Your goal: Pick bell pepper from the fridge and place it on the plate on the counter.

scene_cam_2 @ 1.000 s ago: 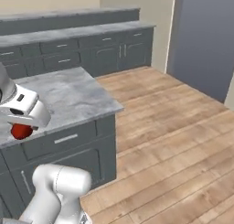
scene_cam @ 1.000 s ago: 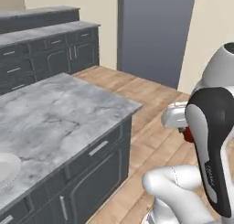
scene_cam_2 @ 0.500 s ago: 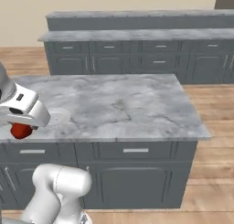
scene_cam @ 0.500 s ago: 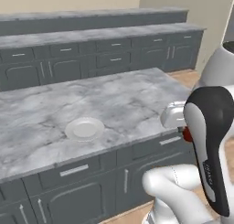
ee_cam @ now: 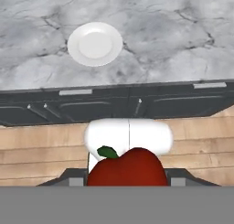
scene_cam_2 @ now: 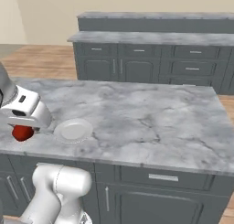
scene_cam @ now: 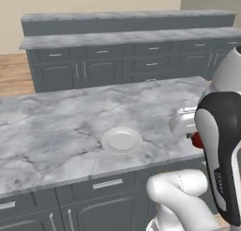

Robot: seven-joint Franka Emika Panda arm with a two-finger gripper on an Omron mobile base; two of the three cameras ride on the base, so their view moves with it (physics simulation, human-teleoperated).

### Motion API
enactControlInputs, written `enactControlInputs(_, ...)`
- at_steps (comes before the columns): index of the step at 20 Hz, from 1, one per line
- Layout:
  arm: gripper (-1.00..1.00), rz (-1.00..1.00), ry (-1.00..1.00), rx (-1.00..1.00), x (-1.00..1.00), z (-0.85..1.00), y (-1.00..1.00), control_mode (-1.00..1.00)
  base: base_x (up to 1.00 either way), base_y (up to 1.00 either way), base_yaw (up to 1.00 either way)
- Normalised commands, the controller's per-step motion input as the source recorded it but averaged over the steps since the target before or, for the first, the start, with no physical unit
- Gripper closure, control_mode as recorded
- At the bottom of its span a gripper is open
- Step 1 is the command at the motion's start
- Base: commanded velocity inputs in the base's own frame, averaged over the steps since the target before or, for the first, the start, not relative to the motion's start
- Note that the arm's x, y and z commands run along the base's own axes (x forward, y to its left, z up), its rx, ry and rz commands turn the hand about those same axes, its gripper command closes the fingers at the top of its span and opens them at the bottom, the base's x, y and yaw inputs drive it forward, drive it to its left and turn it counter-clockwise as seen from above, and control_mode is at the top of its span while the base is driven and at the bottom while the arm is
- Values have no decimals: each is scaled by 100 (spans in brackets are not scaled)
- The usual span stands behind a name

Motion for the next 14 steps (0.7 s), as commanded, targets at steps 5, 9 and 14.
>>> enactControlInputs(5, 100, 0, 0, 0, 0, 0, 0, 100, 58, 21, 14)
enactControlInputs(9, 100, 0, 0, 0, 0, 0, 0, 100, 53, 21, 7)
enactControlInputs(14, 100, 0, 4, 0, 21, -21, 10, -100, 28, 13, 1)
